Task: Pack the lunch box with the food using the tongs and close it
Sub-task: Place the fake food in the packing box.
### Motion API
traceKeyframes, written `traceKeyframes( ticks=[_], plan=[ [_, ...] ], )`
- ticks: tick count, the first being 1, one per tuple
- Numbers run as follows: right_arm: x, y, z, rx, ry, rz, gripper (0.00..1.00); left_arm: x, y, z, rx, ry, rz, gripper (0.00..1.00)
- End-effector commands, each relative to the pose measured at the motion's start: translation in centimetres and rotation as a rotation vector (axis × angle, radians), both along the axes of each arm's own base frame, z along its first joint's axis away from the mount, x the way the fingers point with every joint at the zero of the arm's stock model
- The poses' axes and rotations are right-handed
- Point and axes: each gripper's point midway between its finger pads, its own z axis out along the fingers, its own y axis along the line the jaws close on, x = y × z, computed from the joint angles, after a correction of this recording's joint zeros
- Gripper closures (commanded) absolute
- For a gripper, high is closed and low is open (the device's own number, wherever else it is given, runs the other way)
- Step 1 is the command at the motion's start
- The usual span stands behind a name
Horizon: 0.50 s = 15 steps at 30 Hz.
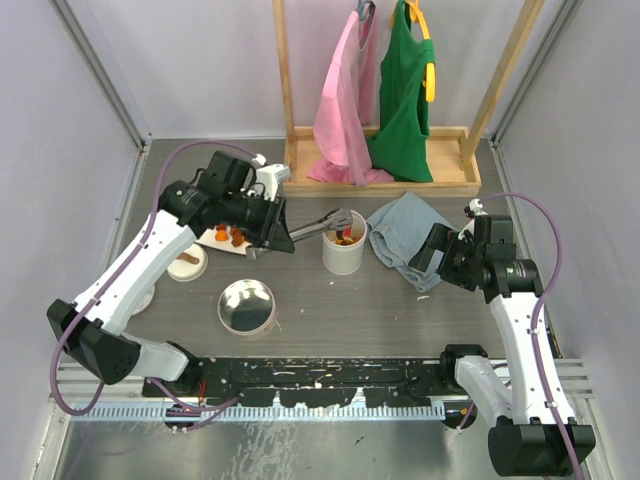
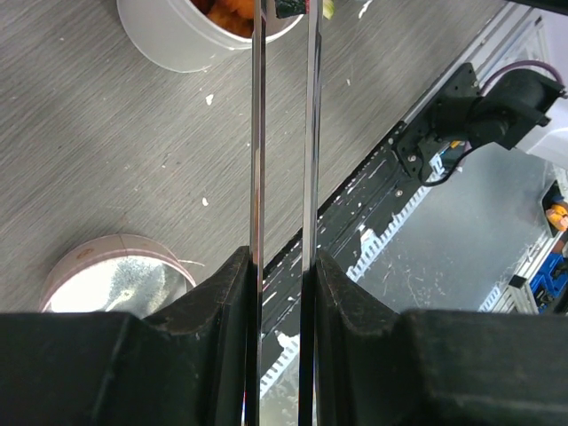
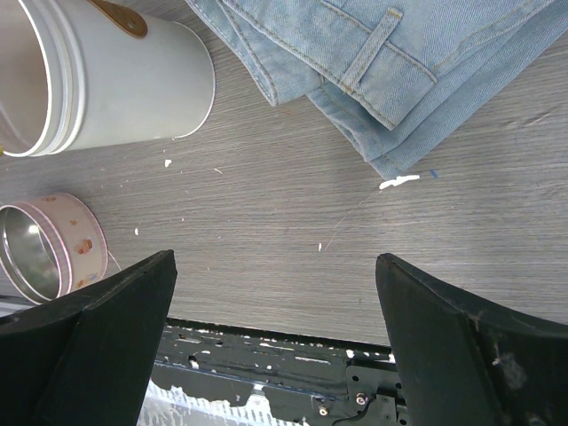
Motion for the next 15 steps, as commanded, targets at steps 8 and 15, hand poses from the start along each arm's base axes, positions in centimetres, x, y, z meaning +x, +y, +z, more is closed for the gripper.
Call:
traceKeyframes(
  ticks=[8,15],
  plan=[
    [0.9,0.0,0.8,-0.004,-0.050,-0.001,0.01,1.7,-1.2,0.5,0.056,-0.096,0.008,0.79],
    [1.0,0.1,0.8,-0.001,-0.049,0.003,0.01,2.8,-1.2,0.3,0.077,-0.113,0.061,0.79]
  ],
)
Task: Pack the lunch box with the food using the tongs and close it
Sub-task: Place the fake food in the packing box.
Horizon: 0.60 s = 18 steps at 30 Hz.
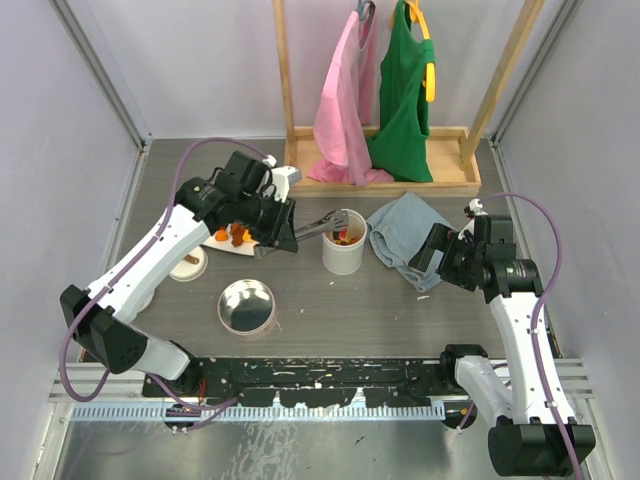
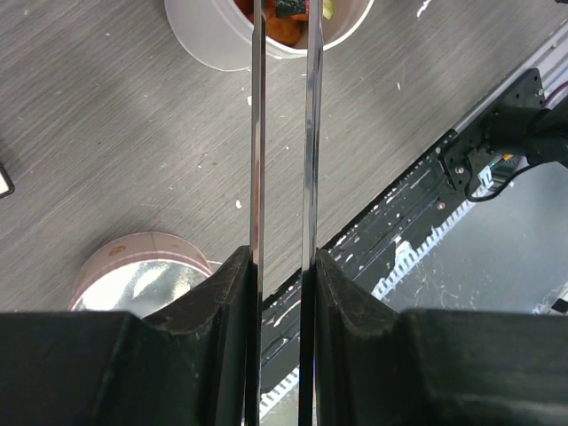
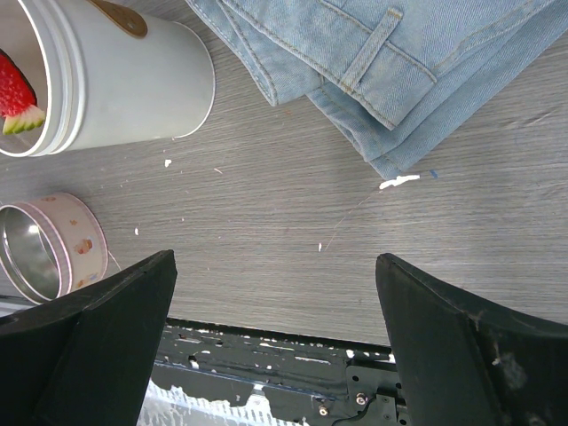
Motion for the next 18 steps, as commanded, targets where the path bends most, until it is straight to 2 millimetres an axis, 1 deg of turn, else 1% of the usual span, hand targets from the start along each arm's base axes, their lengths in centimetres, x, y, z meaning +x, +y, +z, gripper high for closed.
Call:
traceKeyframes(
  ticks=[1,5,12,18],
  plan=[
    [0.99,0.08,0.75,-0.001,-0.049,0.004,0.01,1.63,-0.60,2.62,-0.045,-0.105,0.029,0.78],
    [1.02,0.14,0.76,0.003,-0.049,0.006,0.01,1.71,-0.56,2.75,-0.045,-0.110,0.033,0.74],
    [1.03,0.14,0.75,0.003,-0.050,0.006,0.01,1.17,-1.01,3.21,-0.071,-0.104,-0.003,0.69],
    [0.99,0.13,0.75,0.002,-0.052,0.006,0.01,0.95,-0.90,3.59,-0.076,-0.115,-0.007,0.65]
  ],
)
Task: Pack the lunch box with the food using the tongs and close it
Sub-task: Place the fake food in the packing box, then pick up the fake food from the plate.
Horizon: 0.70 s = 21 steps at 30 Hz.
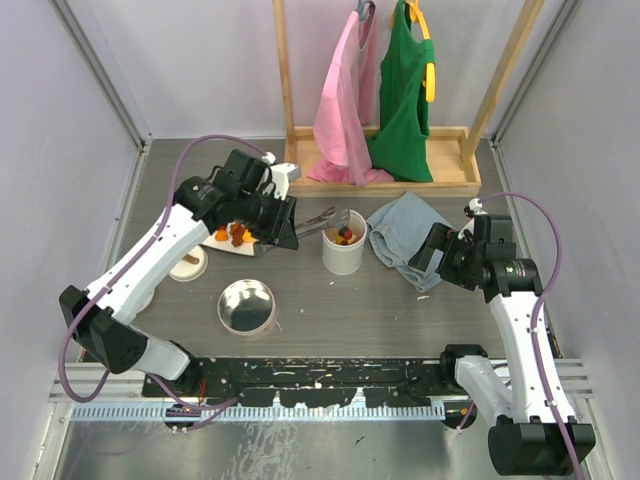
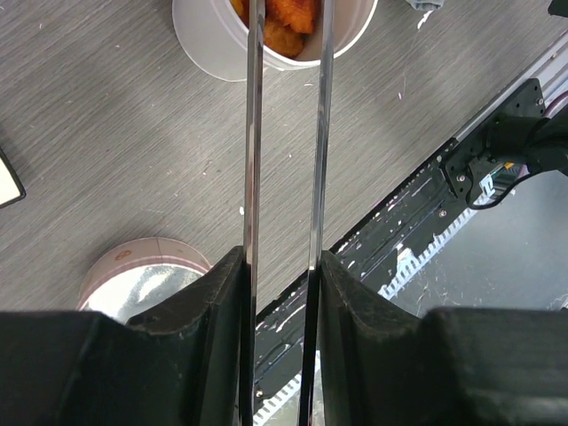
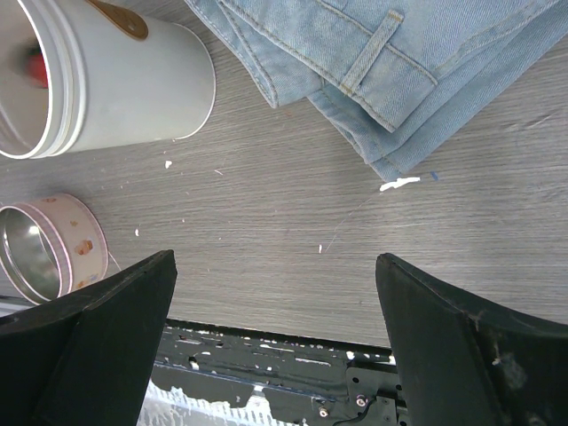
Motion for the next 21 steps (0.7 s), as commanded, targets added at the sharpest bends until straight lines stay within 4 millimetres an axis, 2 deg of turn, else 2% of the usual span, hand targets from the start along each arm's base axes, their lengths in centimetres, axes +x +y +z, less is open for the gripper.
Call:
traceKeyframes(
  ticks=[1,12,19,21],
  plan=[
    [0.8,0.1,0.8,0.001,-0.052,0.006,0.01,0.3,-0.9,3.4,-0.085,-0.096,-0.026,0.64],
    [0.7,0.1,0.7,0.002,-0.053,0.003,0.01,0.8,0.2,5.1,-0.084,-0.185,0.025,0.63],
    [0.6,0.1,0.7,0.000,-0.054,0.002,0.01,1.7,2.0,6.1,-0.067,-0.288,0.123,0.66],
    [0.6,0.1,0.7,0.002,-0.054,0.004,0.01,1.5,2.9,7.2,-0.078,-0.336,0.156,0.67]
  ],
)
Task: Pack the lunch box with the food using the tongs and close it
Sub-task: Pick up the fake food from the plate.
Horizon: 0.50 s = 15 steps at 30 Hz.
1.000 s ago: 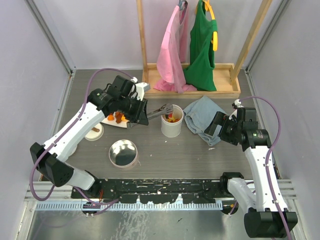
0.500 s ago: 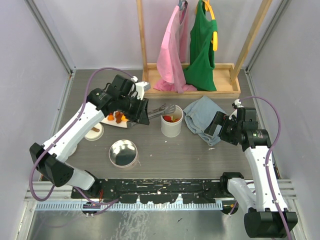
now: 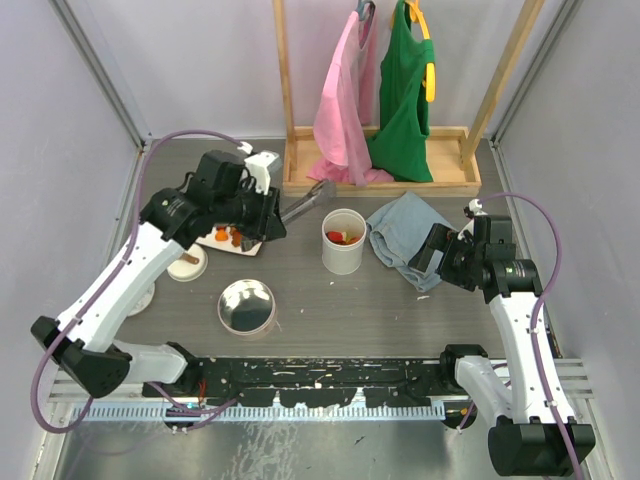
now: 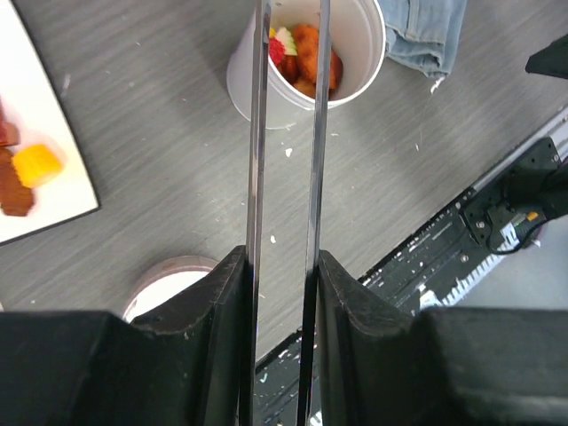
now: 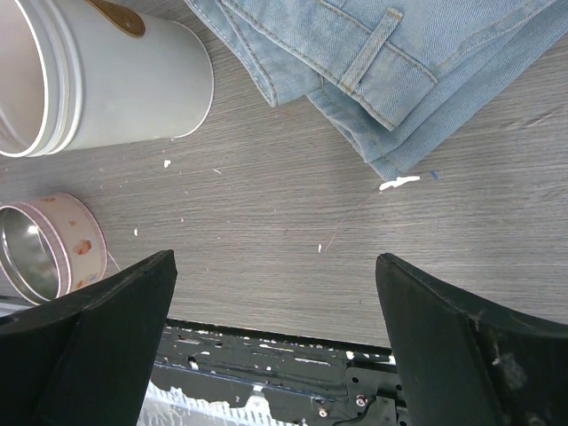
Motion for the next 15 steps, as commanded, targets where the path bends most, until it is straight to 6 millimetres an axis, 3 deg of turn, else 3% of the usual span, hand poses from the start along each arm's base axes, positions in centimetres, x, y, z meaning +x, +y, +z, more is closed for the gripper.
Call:
traceKeyframes(
  ticks=[1,8,15],
  plan=[
    [0.6,0.1,0.8,0.001,-0.055,0.004,0.01,1.0,1.4,3.7,-0.054,-0.177,0.091,0.67],
    [0.6,0.1,0.8,0.001,-0.056,0.003,0.01,2.0,5.1,4.1,-0.003,-0.252,0.243,0.66],
    [0.6,0.1,0.9,0.001,-0.055,0.003,0.01,2.6,8.0,2.2,0.063,-0.193,0.349,0.66]
  ],
)
